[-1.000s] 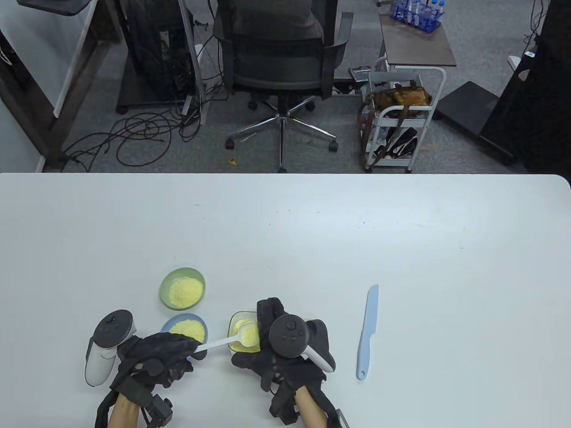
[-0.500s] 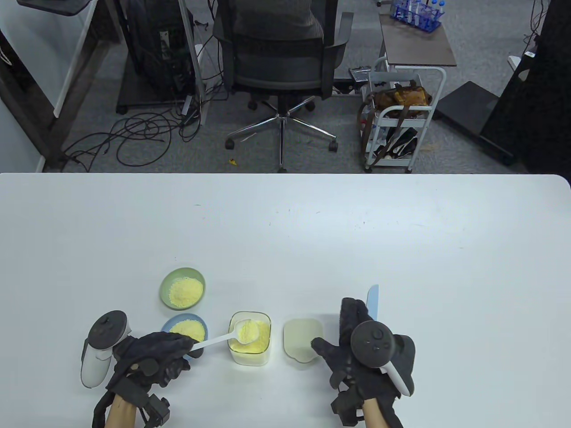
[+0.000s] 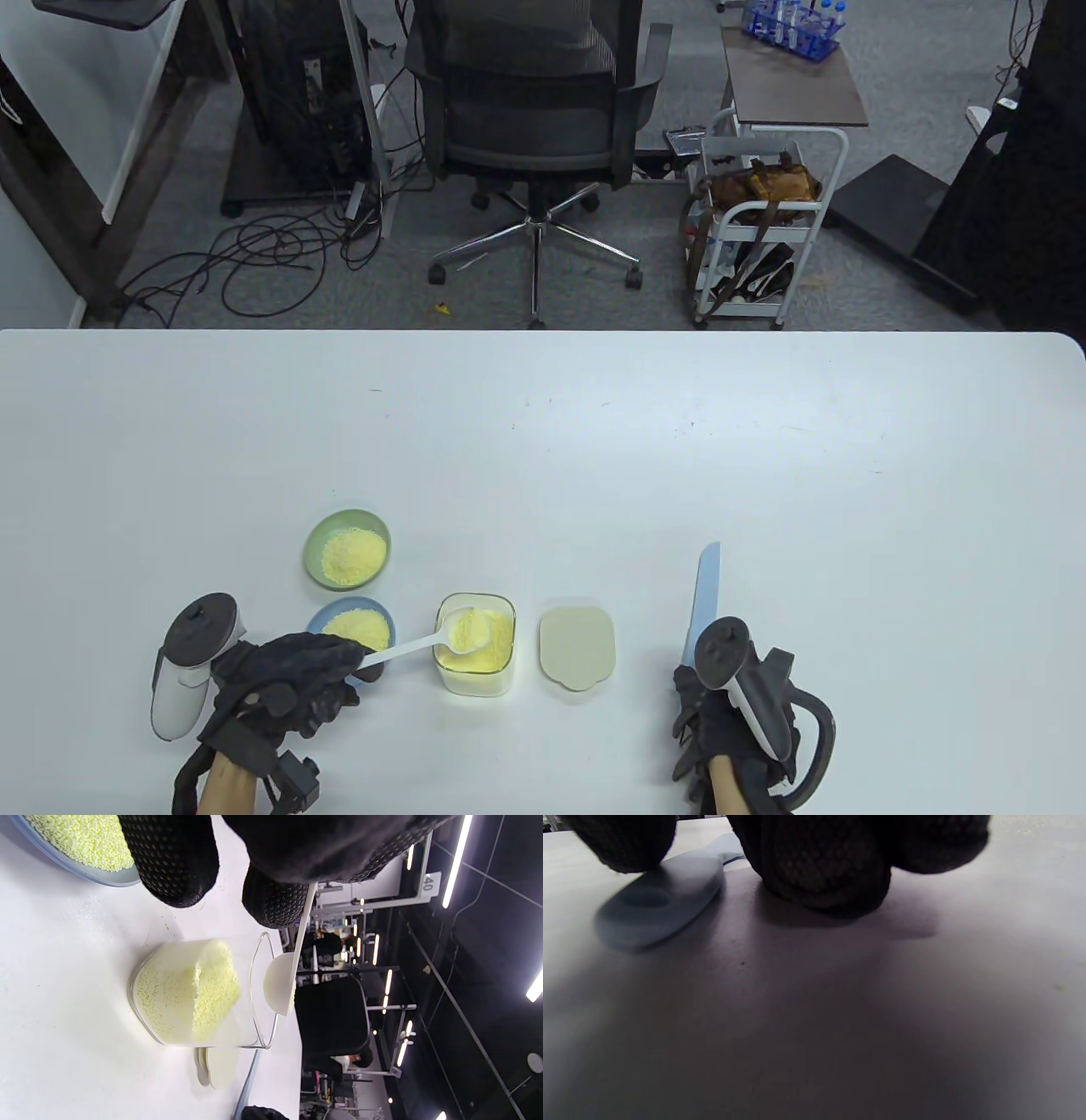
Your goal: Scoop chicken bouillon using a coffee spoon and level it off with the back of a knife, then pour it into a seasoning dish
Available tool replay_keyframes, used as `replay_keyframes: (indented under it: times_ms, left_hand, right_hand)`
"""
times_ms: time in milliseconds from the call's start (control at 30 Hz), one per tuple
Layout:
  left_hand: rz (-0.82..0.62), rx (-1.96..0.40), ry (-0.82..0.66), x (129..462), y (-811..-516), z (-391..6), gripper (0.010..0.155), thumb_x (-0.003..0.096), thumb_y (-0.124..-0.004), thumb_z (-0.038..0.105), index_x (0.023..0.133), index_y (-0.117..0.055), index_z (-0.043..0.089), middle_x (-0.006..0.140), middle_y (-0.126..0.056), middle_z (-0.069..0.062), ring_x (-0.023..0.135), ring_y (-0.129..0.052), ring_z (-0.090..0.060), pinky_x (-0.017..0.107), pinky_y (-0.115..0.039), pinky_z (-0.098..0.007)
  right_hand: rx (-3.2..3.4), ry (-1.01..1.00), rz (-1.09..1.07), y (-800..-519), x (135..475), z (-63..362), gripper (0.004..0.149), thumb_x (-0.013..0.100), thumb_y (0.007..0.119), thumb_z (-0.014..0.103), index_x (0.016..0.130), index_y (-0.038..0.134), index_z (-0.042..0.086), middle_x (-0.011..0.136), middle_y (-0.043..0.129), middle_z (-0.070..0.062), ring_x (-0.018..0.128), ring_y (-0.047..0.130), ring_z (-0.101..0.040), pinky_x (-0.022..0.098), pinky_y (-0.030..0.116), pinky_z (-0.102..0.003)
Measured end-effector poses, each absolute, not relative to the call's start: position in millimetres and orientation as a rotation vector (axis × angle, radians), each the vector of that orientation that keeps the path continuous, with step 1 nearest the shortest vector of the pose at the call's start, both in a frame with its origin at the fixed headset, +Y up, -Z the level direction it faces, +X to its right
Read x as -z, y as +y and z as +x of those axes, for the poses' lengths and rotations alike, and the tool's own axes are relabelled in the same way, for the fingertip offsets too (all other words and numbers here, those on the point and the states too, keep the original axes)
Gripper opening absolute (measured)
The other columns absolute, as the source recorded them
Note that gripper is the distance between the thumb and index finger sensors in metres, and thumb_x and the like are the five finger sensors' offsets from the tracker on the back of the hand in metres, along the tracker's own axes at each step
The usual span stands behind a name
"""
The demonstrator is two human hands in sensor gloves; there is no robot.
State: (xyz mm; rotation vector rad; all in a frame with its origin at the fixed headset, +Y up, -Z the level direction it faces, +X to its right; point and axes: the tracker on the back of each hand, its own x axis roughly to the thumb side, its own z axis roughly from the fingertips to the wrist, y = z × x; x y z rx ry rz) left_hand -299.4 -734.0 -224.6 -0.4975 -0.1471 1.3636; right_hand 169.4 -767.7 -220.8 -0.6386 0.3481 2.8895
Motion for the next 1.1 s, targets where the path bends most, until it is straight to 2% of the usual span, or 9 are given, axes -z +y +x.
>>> replay_keyframes:
  times_ms: [267,500,667,800,967,1000,1100]
  left_hand:
    - [-0.489,-1.363,-0.148,224,-733,-301,0.044,0.0449,-0.081,0.036,0.062,-0.093,-0.004,0.011,-0.094,0.004,-0.009,-0.082,0.005,0.040,-0.083,-0.032]
    - [-0.487,-1.371,-0.150,224,-733,-301,0.045,0.0449,-0.081,0.036,0.062,-0.093,-0.004,0.011,-0.094,0.004,-0.009,-0.082,0.004,0.040,-0.083,-0.032]
    - [-0.488,-1.370,-0.143,223,-733,-302,0.045,0.0448,-0.081,0.036,0.062,-0.093,-0.004,0.012,-0.094,0.004,-0.009,-0.082,0.005,0.040,-0.083,-0.032]
    - [-0.483,-1.365,-0.130,223,-733,-303,0.045,0.0448,-0.081,0.036,0.062,-0.093,-0.004,0.011,-0.094,0.004,-0.009,-0.082,0.004,0.040,-0.083,-0.032]
    - [-0.478,-1.350,-0.115,222,-733,-304,0.045,0.0449,-0.080,0.036,0.062,-0.093,-0.004,0.011,-0.094,0.004,-0.009,-0.082,0.005,0.039,-0.083,-0.032]
    - [-0.480,-1.352,-0.117,222,-733,-304,0.045,0.0449,-0.080,0.036,0.062,-0.092,-0.004,0.011,-0.094,0.004,-0.009,-0.082,0.004,0.039,-0.083,-0.032]
    - [-0.482,-1.355,-0.116,222,-733,-304,0.045,0.0450,-0.080,0.036,0.062,-0.092,-0.004,0.012,-0.094,0.004,-0.009,-0.082,0.004,0.039,-0.083,-0.032]
  right_hand:
    - [-2.849,0.488,-0.694,-770,238,162,0.059,0.042,0.083,0.042,0.080,0.069,-0.001,0.057,0.084,-0.020,0.030,0.088,-0.022,0.031,0.076,-0.047]
    - [-2.796,0.541,-0.713,-773,242,164,0.061,0.041,0.084,0.044,0.079,0.068,-0.001,0.055,0.083,-0.017,0.027,0.086,-0.021,0.030,0.076,-0.046]
    - [-2.829,0.517,-0.676,-774,240,162,0.058,0.042,0.082,0.045,0.077,0.069,0.001,0.053,0.083,-0.015,0.025,0.085,-0.019,0.028,0.076,-0.044]
    - [-2.832,0.469,-0.606,-775,240,157,0.049,0.043,0.081,0.041,0.073,0.072,0.003,0.048,0.085,-0.013,0.021,0.085,-0.018,0.026,0.077,-0.043]
    - [-2.839,0.405,-0.518,-775,238,154,0.046,0.043,0.081,0.039,0.072,0.074,0.004,0.047,0.085,-0.014,0.020,0.085,-0.018,0.025,0.077,-0.043]
    - [-2.835,0.406,-0.487,-772,237,152,0.046,0.044,0.081,0.039,0.072,0.074,0.004,0.047,0.085,-0.014,0.020,0.085,-0.018,0.026,0.077,-0.043]
    - [-2.822,0.240,-0.291,-751,228,135,0.045,0.044,0.081,0.039,0.071,0.075,0.003,0.046,0.086,-0.014,0.019,0.085,-0.017,0.024,0.077,-0.042]
